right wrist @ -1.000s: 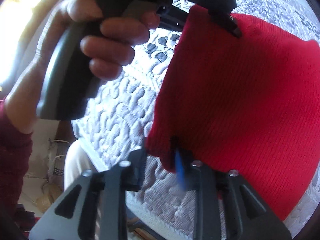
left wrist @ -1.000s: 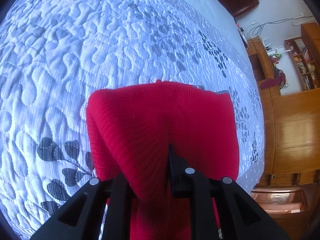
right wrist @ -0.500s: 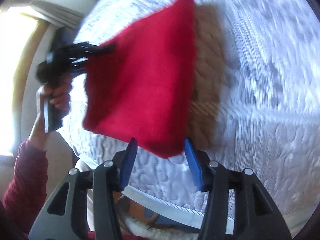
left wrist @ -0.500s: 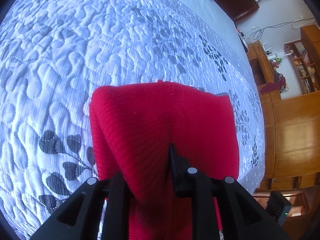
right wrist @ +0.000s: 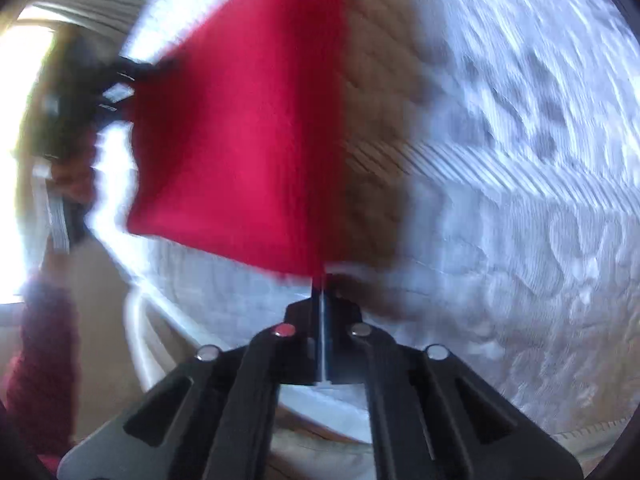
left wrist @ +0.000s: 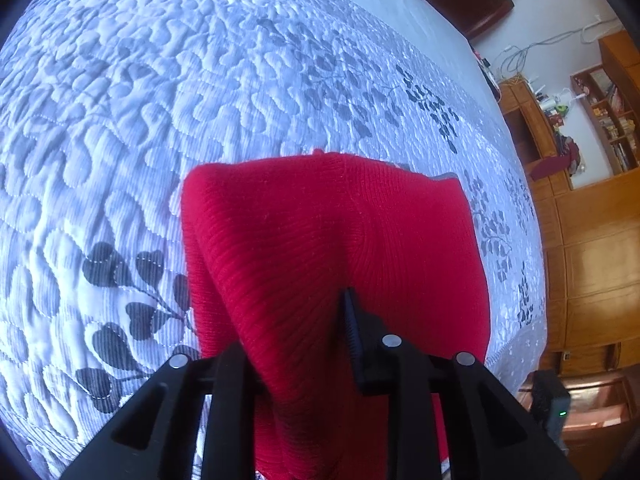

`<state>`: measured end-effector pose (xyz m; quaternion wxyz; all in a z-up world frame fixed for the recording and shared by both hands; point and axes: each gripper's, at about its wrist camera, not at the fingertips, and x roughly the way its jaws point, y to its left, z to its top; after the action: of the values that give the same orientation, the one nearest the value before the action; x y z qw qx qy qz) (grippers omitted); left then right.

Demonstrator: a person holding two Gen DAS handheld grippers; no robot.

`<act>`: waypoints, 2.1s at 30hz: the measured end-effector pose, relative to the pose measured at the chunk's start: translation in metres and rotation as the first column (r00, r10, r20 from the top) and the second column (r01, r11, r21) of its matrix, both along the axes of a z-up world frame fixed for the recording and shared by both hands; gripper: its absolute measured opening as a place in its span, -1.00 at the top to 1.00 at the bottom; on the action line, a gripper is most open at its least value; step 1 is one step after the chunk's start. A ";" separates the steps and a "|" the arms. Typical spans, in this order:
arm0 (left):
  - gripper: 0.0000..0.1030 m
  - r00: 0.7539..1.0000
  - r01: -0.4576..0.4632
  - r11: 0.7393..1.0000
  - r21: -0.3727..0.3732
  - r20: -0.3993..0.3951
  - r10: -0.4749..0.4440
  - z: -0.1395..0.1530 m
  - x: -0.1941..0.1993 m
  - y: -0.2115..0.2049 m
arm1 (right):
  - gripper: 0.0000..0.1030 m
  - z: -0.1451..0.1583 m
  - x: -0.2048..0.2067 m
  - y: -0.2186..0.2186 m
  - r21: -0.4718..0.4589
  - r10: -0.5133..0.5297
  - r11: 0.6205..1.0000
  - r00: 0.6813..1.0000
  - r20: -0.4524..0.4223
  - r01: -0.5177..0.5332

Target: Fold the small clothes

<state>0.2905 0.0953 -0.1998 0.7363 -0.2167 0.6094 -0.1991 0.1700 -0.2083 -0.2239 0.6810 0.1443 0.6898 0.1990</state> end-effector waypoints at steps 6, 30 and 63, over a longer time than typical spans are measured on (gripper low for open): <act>0.37 0.999 0.001 1.000 0.023 0.033 -0.002 0.010 0.005 0.005 | 0.90 0.032 0.015 -0.018 0.000 -0.017 1.000 0.993 0.117 0.017; 0.76 0.988 -0.126 0.992 -0.015 0.086 0.127 0.000 0.041 0.028 | 0.53 0.030 0.223 0.014 -0.080 -0.014 0.996 0.985 0.170 0.028; 0.33 0.983 -0.062 0.968 0.245 0.181 0.018 0.012 0.007 0.001 | 0.84 0.014 0.229 0.026 -0.157 0.029 0.988 0.983 0.179 0.000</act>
<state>0.2974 0.0959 -0.1874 0.8129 -0.1162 0.5570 -0.1245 0.3992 -0.1828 -0.2104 0.7484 0.0668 0.6398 0.1615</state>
